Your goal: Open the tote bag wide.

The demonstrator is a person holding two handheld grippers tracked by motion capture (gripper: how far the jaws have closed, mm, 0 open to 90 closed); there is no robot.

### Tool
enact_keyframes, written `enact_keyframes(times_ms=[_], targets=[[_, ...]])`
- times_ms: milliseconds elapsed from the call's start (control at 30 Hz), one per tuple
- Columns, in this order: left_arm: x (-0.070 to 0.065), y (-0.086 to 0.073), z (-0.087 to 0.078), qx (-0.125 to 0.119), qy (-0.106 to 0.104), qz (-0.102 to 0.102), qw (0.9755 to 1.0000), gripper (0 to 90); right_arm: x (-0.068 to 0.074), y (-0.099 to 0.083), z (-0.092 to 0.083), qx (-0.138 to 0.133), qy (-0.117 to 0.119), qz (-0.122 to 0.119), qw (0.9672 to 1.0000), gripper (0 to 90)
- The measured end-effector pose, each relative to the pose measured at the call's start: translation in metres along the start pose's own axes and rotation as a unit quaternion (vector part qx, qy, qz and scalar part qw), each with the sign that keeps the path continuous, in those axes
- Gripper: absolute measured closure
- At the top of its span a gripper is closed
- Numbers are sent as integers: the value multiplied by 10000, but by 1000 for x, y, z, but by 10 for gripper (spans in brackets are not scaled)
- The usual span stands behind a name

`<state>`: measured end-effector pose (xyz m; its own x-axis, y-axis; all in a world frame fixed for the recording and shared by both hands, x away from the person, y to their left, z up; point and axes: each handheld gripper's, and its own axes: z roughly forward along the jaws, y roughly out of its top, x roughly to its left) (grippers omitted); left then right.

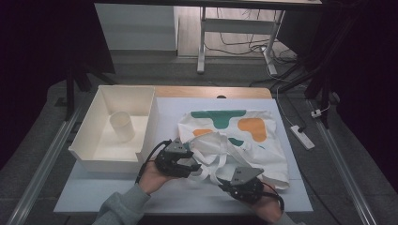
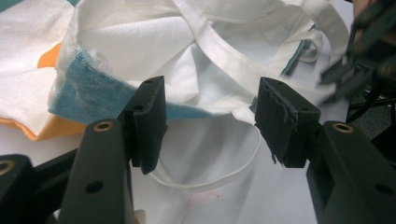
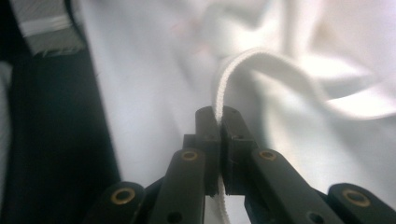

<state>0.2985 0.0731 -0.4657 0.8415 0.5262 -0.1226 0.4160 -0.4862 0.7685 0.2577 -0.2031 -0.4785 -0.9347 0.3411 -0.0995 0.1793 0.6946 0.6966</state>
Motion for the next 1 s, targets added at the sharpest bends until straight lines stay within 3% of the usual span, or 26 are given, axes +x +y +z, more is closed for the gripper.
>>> enact_keyframes(times_ms=[133, 233, 300, 333, 400, 467, 633, 867, 1000], targets=[[0, 0, 0, 6, 3, -1, 10000, 437, -12, 1, -11, -250, -252, 151, 9993, 872], [1, 0, 0, 7, 7, -19, 10000, 437, -21, 3, -16, -338, -292, 175, 9989, 872], [1, 0, 0, -2, -4, -41, 10000, 437, -32, 6, -21, -499, -353, 286, 9977, 872], [1, 0, 0, -2, -7, -39, 10000, 437, -45, 9, -25, -652, -458, 387, 9961, 872], [1, 0, 0, -1, -5, -34, 10000, 437, -51, 11, -27, -706, -520, 440, 9952, 872], [1, 0, 0, -2, -6, -34, 10000, 436, -67, 16, -30, -797, -757, 503, 9927, 872], [2, 0, 0, 6, -17, -25, 10000, 435, -86, 21, -32, -821, -1052, 505, 9898, 871], [2, 0, 0, -14, -5, -29, 10000, 435, -127, 27, -33, -972, -1412, 715, 9826, 872], [3, 0, 1, -17, -3, -43, 10000, 433, -145, 22, -27, -914, -1553, 875, 9797, 872]])
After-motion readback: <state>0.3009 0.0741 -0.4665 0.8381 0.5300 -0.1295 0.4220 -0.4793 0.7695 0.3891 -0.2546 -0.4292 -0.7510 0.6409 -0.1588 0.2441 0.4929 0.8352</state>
